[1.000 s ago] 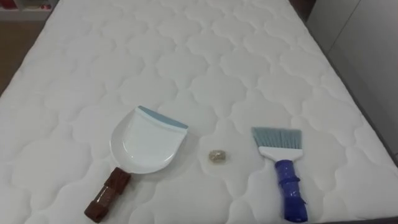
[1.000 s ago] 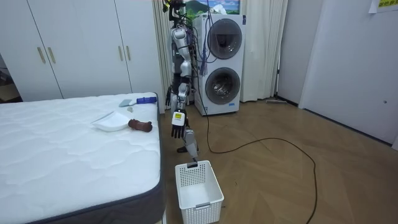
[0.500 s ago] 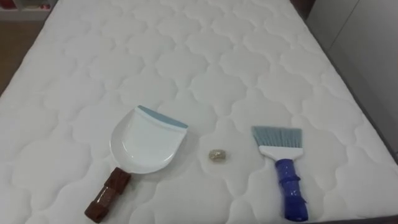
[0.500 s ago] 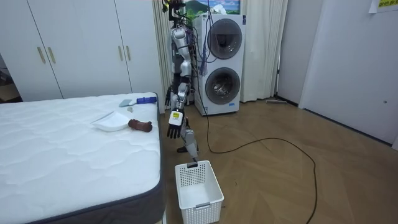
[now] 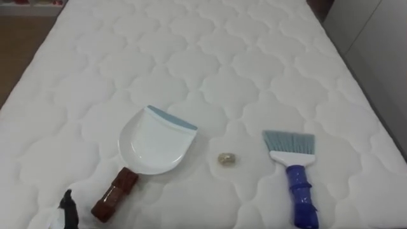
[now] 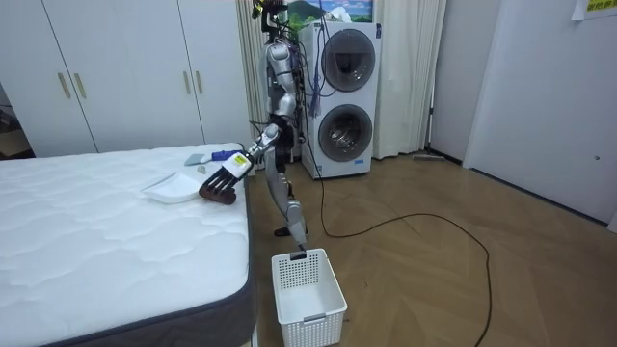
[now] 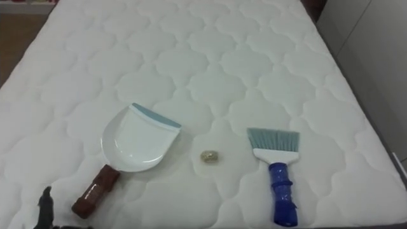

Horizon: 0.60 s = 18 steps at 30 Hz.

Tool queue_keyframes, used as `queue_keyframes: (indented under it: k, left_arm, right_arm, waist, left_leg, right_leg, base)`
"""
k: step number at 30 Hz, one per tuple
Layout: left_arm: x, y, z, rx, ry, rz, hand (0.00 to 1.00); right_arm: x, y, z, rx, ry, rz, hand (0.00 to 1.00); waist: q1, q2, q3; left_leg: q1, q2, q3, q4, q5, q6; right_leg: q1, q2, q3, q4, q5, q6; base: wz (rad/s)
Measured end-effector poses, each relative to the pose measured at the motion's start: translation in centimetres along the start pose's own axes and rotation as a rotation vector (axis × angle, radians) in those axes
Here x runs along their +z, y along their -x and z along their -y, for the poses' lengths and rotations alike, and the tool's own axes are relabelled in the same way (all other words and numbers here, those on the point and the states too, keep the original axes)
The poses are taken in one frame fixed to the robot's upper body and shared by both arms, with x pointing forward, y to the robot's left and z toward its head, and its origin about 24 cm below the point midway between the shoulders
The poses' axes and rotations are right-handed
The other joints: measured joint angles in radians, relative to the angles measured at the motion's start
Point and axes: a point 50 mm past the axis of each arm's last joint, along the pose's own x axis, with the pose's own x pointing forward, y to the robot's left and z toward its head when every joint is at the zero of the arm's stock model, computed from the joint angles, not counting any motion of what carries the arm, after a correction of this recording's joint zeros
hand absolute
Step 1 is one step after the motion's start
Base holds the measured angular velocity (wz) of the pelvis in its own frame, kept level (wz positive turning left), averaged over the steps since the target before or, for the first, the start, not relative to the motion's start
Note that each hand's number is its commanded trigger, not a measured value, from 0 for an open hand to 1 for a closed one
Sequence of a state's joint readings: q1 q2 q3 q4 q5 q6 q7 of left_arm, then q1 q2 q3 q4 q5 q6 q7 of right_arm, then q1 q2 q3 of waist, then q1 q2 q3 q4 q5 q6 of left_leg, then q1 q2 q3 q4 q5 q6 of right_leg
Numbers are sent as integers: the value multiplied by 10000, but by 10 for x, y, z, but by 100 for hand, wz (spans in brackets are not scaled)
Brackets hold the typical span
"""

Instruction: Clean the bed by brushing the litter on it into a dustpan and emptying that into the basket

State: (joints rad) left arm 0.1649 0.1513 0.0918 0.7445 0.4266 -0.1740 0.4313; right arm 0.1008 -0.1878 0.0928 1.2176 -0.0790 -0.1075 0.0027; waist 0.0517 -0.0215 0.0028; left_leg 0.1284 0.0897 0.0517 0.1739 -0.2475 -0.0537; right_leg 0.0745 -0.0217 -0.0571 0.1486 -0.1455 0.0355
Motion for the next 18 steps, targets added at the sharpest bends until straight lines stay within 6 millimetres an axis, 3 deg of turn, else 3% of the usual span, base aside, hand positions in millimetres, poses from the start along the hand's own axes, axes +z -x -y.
queue_keyframes:
  k: [5,13,18]
  left_arm:
    - [17,-2,3,-54,133,803,0]
    - [47,-8,-10,858,681,2085,0]
    - [57,-8,-5,781,614,2585,0]
  right_arm:
    - [1,0,0,18,12,83,0]
    - [2,0,1,307,-104,127,0]
    - [2,0,3,286,-429,95,0]
  waist:
    - [-32,3,-1]
    - [-179,5,-41]
    - [-280,72,-20]
  left_leg:
    - [30,3,28,-24,0,0]
    - [-219,0,11,48,0,0]
    - [-341,-2,-34,105,0,0]
  right_leg:
    - [7,4,-9,-15,0,0]
    - [-223,1,-7,31,4,-6]
    - [-275,-10,-84,13,6,-9]
  base:
    - [-2]
    - [0]
    - [2]
